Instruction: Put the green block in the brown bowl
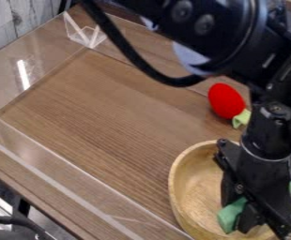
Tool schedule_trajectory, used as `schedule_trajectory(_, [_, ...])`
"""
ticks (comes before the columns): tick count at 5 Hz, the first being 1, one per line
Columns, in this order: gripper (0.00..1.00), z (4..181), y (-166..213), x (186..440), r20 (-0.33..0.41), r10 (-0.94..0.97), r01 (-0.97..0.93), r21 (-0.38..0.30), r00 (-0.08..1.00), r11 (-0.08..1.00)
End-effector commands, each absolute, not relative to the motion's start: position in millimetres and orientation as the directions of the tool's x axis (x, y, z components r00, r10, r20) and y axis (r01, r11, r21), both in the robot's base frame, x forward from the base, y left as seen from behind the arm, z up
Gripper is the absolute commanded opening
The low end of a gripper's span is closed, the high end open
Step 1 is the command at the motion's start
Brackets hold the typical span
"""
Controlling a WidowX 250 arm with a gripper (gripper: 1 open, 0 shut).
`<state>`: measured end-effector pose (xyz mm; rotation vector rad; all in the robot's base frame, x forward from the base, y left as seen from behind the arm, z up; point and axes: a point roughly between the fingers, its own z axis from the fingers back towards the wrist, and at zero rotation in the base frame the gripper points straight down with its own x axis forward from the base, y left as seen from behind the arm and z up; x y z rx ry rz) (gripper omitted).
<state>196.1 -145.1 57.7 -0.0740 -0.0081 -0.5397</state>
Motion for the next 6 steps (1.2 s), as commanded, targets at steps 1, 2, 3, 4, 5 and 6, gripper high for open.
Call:
schedule_trajectory(1, [0.00,66.8,-145.0,197.4,0.065,-0.548,0.551,-0.065,0.834,0.832])
schedule_trajectory(2, [0.00,70.0,-147.8,197.0,0.064,-0.529,0.533,-0.058,0.846,0.844])
schedule_trajectory(3, [0.00,73.1,-150.5,196.9,0.065,-0.512,0.515,-0.052,0.856,0.855])
schedule_trajectory(4, [0.00,78.6,-150.5,192.2,0.068,-0.522,0.525,-0.046,0.850,0.850])
schedule_trajectory(5, [0.00,81.1,-149.9,189.7,0.076,-0.534,0.538,-0.044,0.842,0.842])
schedule_trajectory(6, [0.00,80.0,-145.2,191.4,0.078,-0.501,0.505,-0.043,0.862,0.862])
